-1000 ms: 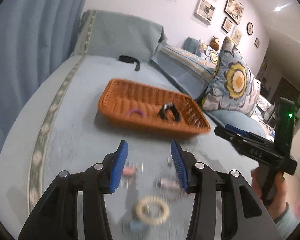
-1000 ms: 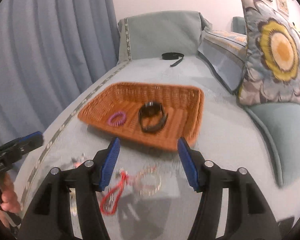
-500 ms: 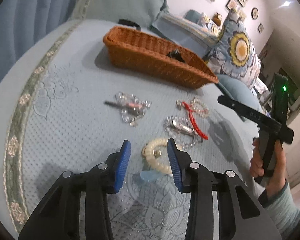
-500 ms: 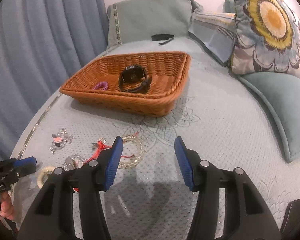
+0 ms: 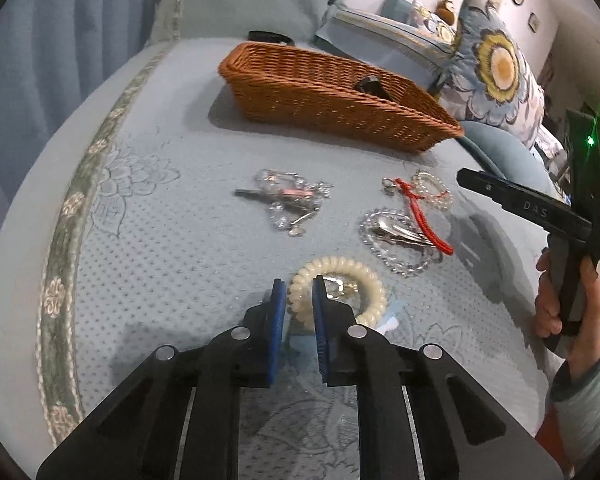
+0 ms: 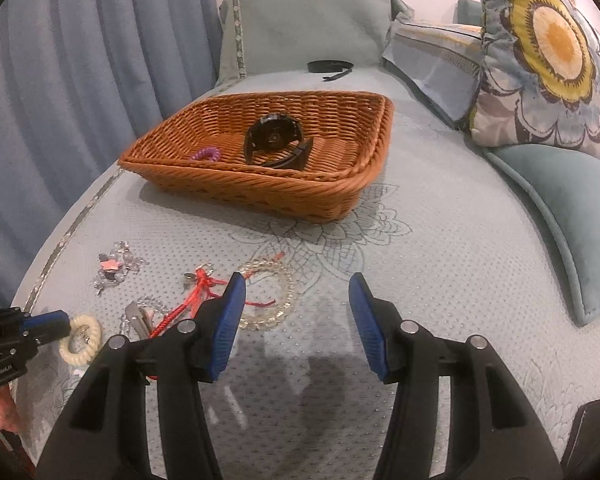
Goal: Organize jewelry
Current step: 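Grasp the cream coil hair tie with the left tool while the right tool grasps the clear bead bracelet, then carry both bracelets over the basket and open both tools to release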
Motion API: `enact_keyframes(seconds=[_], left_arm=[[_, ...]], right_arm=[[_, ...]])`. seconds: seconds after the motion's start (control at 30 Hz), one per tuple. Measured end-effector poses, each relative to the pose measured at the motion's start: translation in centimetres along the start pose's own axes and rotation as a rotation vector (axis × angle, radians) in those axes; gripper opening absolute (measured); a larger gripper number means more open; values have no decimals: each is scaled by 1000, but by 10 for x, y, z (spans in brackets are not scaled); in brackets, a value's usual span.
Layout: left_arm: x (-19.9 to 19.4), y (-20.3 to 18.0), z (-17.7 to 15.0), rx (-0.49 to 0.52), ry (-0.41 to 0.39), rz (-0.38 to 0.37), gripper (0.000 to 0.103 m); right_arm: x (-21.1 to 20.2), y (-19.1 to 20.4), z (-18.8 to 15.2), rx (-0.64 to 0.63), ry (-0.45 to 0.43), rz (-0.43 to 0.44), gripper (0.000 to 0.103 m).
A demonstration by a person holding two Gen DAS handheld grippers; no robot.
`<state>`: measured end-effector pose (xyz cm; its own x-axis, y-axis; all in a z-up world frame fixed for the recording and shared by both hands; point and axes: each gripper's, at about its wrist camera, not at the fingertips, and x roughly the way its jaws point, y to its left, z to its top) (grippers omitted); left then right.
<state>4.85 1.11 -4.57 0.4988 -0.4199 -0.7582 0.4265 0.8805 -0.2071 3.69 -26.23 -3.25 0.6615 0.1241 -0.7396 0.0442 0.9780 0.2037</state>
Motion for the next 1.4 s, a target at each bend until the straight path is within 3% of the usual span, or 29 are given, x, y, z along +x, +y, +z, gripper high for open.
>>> enact_keyframes(seconds=[0.4, 0.57, 0.6, 0.63, 0.7, 0.93, 1.03, 1.17, 1.4], left_arm=[[6, -9, -2, 38, 14, 25, 15], [9, -11, -3, 49, 12, 41, 15], [9, -11, -3, 48, 11, 41, 15], [10, -11, -3, 45, 10, 40, 15], [11, -11, -3, 44, 7, 44, 14], [11, -7, -3, -3, -15, 36, 9], [9, -8, -3, -7, -32, 38, 9], [-1, 0, 1, -70, -90, -10, 9], [-29, 2, 6, -107, -244, -17, 9]], right_arm=[[8, -29, 6, 115, 20, 39, 50], [20, -14, 7, 61, 48, 30, 50], [22, -11, 7, 46, 53, 11, 47], [26, -7, 6, 26, 69, -3, 35], [33, -3, 5, 7, 95, -4, 25], [34, 21, 0, -123, 101, -33, 8], [25, 28, -2, -143, 46, -101, 7], [-3, 26, 5, -126, -69, -66, 7], [-35, 22, 10, -104, -187, 4, 7]])
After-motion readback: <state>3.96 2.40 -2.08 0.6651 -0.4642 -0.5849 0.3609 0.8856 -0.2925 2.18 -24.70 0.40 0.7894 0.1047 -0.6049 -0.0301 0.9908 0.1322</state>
